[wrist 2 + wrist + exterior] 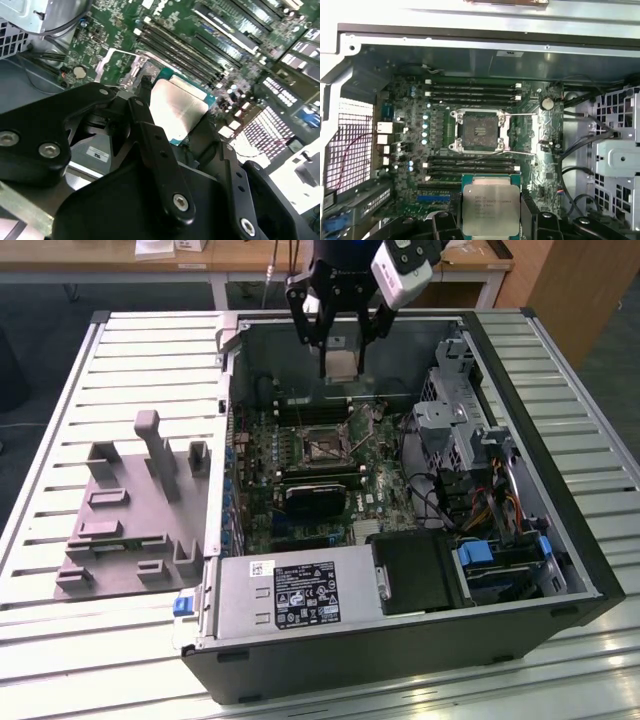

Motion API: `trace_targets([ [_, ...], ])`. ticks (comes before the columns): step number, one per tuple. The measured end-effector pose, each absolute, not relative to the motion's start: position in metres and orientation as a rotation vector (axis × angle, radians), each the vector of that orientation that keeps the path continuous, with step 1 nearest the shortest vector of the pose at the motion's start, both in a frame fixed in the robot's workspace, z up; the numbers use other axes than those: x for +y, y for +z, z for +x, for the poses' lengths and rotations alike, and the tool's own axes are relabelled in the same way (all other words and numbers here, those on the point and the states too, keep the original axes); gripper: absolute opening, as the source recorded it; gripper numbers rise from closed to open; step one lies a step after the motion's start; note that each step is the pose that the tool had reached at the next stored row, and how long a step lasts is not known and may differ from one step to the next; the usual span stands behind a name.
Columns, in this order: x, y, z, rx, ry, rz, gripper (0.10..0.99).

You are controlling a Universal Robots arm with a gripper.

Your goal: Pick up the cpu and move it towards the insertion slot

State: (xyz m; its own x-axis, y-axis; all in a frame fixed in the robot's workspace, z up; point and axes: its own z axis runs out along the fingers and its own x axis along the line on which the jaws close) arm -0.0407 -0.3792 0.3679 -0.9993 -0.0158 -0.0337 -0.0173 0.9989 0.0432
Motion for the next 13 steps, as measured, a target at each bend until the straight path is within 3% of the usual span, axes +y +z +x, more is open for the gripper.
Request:
trace_targets([
  [13, -0.354, 0.359, -0.030, 3.108, 0.068, -0.026, 0.545],
])
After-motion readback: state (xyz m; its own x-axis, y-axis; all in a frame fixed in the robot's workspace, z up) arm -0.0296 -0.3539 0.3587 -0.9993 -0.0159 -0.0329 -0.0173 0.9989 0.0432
